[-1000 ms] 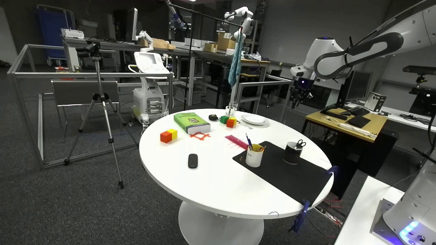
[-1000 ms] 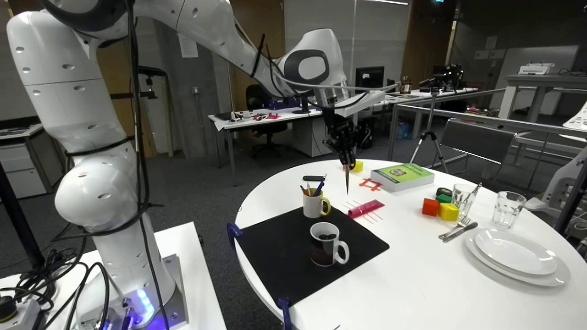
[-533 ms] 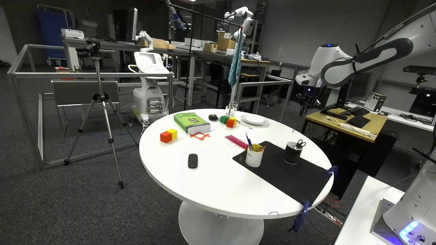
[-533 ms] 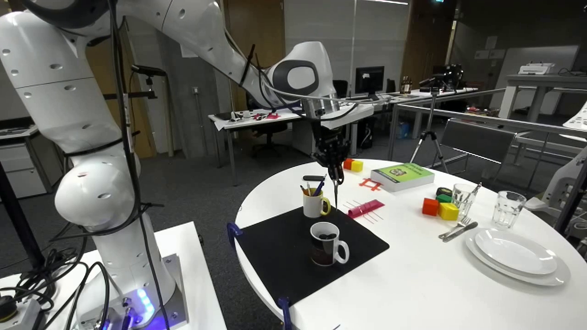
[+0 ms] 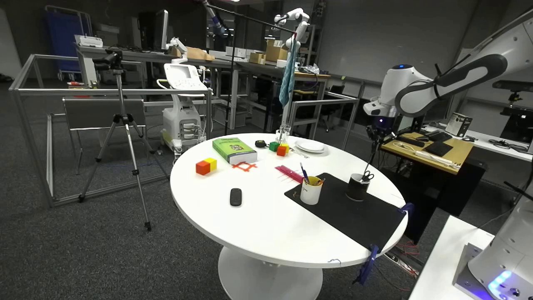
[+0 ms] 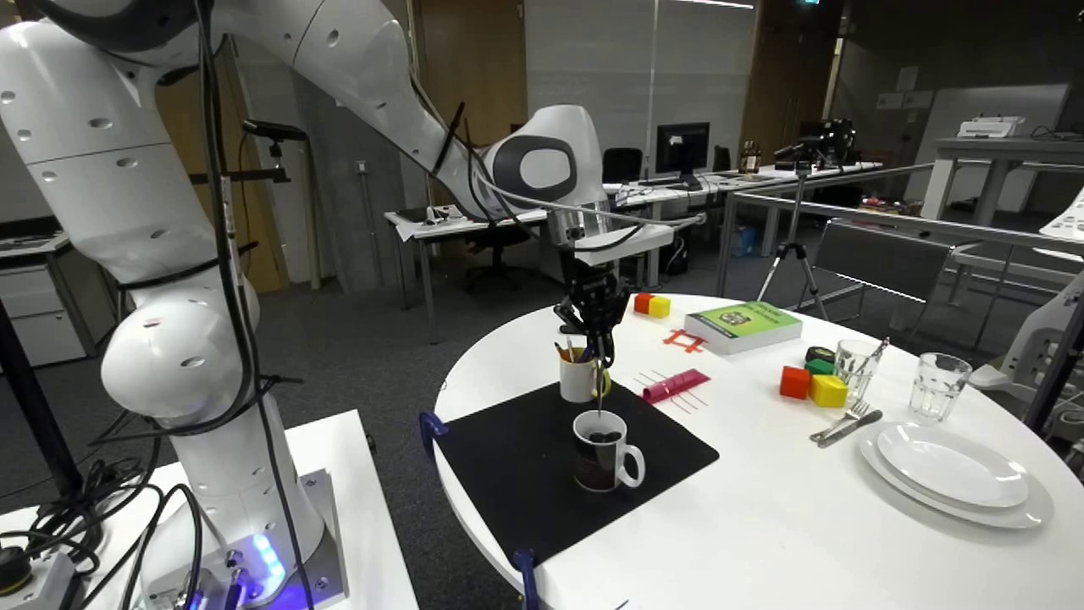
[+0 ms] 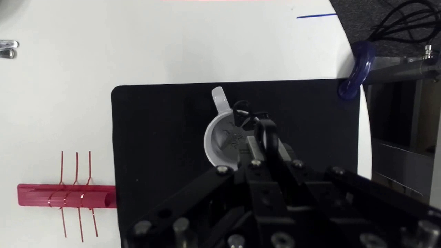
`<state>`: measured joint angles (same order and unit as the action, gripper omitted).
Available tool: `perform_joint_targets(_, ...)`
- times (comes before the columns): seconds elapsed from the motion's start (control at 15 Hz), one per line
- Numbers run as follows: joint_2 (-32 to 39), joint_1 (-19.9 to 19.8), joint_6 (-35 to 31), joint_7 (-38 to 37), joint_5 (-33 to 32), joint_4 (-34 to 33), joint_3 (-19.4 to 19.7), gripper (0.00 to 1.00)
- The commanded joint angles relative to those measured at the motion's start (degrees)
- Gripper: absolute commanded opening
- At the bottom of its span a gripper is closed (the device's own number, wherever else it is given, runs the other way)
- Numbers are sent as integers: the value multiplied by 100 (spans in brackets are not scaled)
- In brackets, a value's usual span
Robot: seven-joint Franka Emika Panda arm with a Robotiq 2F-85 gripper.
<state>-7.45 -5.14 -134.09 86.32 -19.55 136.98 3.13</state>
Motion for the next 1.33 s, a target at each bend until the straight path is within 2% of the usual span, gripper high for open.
perform_joint_targets(0.0, -114, 64, -7, -89, -97, 173, 61, 3)
perform_joint_targets(0.47, 213, 66, -318, 46, -3, 206, 86, 3)
perform_joint_targets(1.27, 1168, 4, -1427, 257, 69, 155, 21, 3)
